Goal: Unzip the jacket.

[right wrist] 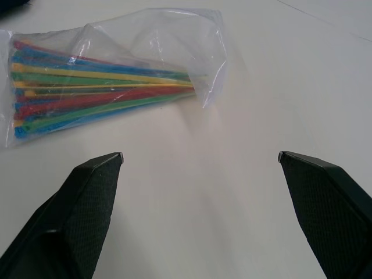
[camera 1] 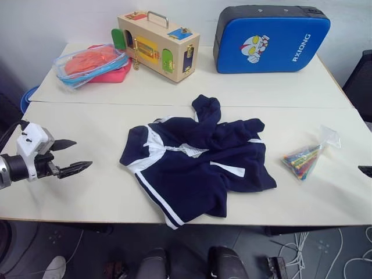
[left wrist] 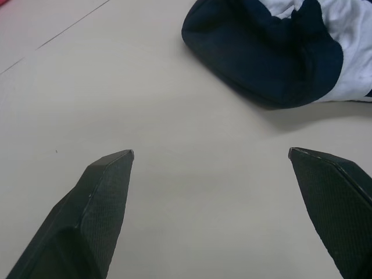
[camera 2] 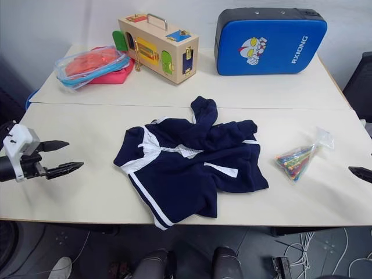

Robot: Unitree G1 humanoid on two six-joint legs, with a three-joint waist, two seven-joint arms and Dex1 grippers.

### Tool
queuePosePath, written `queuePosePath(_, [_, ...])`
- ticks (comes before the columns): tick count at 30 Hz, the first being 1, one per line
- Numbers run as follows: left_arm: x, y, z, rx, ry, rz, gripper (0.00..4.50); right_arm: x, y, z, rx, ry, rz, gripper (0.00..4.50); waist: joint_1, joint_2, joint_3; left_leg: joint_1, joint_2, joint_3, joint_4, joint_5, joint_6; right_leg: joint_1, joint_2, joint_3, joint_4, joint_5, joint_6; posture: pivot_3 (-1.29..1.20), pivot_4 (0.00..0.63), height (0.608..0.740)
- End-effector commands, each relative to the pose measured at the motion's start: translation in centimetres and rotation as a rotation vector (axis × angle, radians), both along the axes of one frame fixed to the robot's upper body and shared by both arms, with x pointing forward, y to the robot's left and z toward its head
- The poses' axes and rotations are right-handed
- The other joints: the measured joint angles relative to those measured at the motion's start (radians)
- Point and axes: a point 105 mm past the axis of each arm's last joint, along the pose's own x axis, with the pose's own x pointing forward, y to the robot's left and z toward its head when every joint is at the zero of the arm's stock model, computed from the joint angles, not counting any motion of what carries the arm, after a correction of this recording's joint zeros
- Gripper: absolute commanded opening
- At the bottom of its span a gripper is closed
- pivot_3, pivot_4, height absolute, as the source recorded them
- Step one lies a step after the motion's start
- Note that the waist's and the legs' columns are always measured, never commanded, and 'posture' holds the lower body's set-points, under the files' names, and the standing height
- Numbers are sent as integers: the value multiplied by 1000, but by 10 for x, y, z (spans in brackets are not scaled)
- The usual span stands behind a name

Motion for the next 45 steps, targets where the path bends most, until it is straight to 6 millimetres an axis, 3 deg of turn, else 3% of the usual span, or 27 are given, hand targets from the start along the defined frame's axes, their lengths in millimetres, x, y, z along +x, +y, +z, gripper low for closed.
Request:
queuePosePath(1, [-3,3,14,36,-42,-10,4486,0,-2,8,-12,-36,-3,4500,0,0,0,0,0,0,0,0,0,0,0,0,0,0,0,0,150,740])
queuePosePath(15, [1,1,18,1,-43,10,4486,6,-3,6,-38,-67,-25,4500,0,0,0,0,0,0,0,0,0,0,0,0,0,0,0,0,150,740])
queuePosePath(31, [2,-17,23,-105,-8,-65,4486,9,-2,9,-50,-85,-22,4500,1,0,0,0,0,0,0,0,0,0,0,0,0,0,0,0,150,740])
queuePosePath(35, [-3,-45,31,-156,22,-197,4486,14,6,17,-111,-106,31,4500,0,0,0,0,0,0,0,0,0,0,0,0,1,0,0,0,150,740])
queuePosePath(40, [-13,-126,63,-236,35,-515,4486,38,40,31,-473,-105,258,4500,2,0,0,0,0,0,3,0,0,0,0,1,3,0,0,0,150,740])
queuePosePath(45, [-27,-185,88,-267,67,-788,4486,69,85,47,-849,-127,504,4500,-2,0,0,0,-1,-1,4,0,0,-1,0,2,5,0,0,0,150,740])
